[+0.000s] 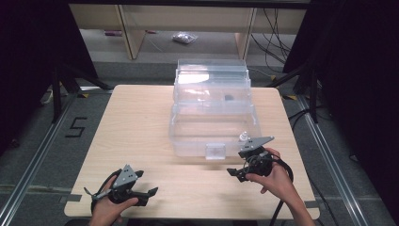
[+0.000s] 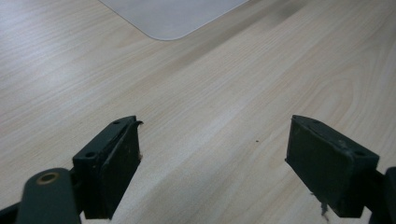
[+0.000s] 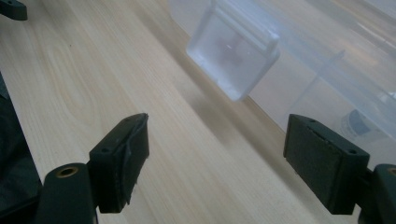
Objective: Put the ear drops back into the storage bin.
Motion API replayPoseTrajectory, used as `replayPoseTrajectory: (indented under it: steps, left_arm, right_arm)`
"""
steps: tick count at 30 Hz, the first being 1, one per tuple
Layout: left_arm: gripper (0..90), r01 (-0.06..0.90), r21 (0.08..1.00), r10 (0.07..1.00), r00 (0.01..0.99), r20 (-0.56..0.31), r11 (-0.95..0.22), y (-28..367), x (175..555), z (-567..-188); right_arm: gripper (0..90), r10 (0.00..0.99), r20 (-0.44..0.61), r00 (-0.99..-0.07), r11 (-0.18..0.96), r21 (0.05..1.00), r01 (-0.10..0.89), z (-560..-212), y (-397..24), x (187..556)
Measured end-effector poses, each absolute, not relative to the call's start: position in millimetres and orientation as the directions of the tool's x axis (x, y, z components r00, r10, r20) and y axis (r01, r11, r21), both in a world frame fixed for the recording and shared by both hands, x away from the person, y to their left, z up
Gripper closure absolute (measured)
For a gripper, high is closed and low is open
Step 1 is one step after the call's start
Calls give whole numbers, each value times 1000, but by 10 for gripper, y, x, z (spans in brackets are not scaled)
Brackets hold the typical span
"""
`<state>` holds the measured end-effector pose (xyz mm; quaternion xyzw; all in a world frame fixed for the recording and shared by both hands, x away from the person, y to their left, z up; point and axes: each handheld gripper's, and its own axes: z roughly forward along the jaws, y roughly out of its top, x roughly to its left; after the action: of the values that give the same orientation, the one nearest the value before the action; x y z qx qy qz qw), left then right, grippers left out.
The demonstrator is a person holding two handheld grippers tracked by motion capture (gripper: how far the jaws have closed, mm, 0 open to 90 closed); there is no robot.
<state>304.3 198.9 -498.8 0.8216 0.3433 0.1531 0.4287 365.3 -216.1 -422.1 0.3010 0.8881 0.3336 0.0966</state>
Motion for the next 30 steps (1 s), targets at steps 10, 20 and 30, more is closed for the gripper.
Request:
replayPoseTrajectory:
  steps: [10,20,30]
  left_arm:
    - [169,431,813,698,715,-41,-393,1988,3043,-4989]
    - [169,429,812,696,717,-39,-396,1989,3042,-4985]
    - [169,433,820,703,709,-54,-375,1973,3037,-4994]
  right_arm:
    - [230,625,50,-779,565,660,496,-4332,-2206,3611]
    - [228,632,70,-772,547,666,508,-4443,-2257,3555]
    - [223,646,89,-758,523,672,524,-4500,-2307,3485]
